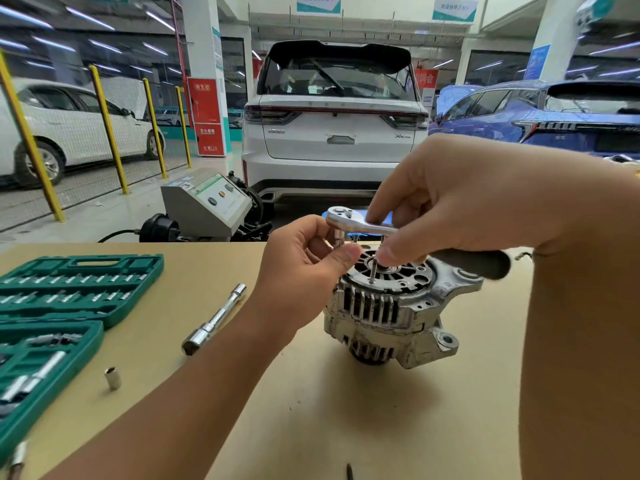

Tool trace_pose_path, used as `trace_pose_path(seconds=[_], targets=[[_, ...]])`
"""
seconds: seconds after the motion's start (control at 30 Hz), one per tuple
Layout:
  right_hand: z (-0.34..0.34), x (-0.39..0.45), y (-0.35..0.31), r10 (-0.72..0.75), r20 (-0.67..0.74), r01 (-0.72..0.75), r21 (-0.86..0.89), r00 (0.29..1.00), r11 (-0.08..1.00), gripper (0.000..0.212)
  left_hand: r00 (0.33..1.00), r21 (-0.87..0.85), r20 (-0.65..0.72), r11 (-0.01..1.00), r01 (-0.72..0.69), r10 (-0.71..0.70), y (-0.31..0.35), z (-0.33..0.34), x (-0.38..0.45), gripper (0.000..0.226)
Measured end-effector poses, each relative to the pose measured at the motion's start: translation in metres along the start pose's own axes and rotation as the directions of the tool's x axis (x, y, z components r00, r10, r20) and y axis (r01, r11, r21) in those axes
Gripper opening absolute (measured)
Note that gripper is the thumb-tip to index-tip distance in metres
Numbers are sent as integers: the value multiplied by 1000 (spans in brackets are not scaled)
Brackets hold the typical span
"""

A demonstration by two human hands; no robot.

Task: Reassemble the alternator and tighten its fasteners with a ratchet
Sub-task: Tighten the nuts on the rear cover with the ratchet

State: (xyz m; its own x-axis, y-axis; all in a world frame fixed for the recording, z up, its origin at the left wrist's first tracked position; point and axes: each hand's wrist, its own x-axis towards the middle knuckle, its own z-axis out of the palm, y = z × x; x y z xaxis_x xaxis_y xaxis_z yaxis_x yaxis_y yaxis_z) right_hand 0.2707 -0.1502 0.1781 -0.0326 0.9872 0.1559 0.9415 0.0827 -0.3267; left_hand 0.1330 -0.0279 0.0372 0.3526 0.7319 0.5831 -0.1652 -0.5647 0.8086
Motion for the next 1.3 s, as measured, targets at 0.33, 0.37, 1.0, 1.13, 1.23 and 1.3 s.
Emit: trace_pose_path(seconds=[0.33, 0.37, 1.0, 1.13, 1.23, 1.3], targets=[[1, 8, 6, 108, -107, -118, -86, 988, 989, 17, 999, -9, 28, 999, 44, -44, 0, -1, 2, 9], [-1, 3, 4, 71, -23, -72, -33, 997, 997, 22, 999, 10, 23, 999, 36, -36, -1, -1, 2, 9], [6, 16, 2, 112, -274, -147, -112, 955, 983, 20, 997, 55, -53, 997, 61, -58, -4, -1, 1, 15], [3, 7, 2, 52, 14, -53, 7, 999, 999, 29, 997, 86, -65, 995, 43, -37, -3, 0, -1, 16], [-1, 2, 7, 26, 49, -30, 89, 998, 996, 29, 997, 106, -67, 993, 43, -36, -4, 0, -1, 15], [0, 11, 14, 72, -130, -77, -41, 989, 996, 24, 998, 101, -51, 993, 54, -49, -4, -2, -1, 13]])
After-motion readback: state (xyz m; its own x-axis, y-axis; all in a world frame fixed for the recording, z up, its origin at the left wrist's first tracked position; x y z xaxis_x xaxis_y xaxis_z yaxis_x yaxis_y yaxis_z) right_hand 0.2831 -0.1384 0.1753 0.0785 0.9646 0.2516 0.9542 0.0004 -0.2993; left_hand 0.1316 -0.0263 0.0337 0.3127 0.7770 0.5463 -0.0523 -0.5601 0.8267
